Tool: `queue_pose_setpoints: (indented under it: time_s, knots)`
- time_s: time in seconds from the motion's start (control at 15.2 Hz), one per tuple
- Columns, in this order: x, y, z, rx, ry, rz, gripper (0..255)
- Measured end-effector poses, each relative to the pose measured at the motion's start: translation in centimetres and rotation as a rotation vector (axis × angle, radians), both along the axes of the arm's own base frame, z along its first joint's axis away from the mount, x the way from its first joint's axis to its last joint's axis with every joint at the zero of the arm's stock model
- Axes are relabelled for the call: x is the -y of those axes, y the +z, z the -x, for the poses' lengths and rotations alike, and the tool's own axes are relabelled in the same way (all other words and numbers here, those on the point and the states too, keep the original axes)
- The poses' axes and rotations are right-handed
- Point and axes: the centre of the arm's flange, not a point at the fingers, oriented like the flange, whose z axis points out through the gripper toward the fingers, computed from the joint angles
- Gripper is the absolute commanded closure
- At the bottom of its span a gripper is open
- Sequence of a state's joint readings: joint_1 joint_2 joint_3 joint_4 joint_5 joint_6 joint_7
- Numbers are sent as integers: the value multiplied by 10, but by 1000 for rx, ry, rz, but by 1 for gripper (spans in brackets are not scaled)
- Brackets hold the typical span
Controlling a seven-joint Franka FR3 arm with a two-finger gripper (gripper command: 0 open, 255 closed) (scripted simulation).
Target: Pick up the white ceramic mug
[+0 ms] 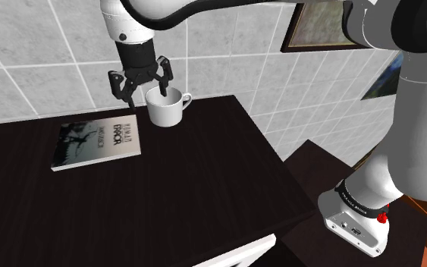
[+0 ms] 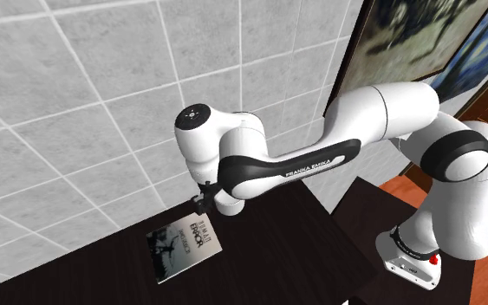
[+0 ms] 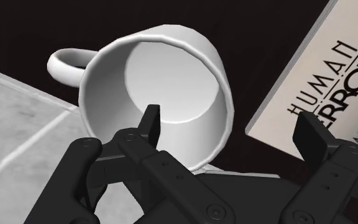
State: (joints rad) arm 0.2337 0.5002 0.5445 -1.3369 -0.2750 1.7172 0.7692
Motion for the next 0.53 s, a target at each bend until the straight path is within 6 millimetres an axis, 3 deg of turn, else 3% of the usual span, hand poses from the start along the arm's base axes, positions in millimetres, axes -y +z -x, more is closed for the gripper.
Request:
queue_pose_setpoints:
  time_s: [0.2, 0.26, 0.53]
  knots:
    - [1, -15, 2, 0, 0, 0, 0]
    - [0, -17, 2, 0, 0, 0, 255]
    - [0, -19, 2, 0, 0, 0, 255]
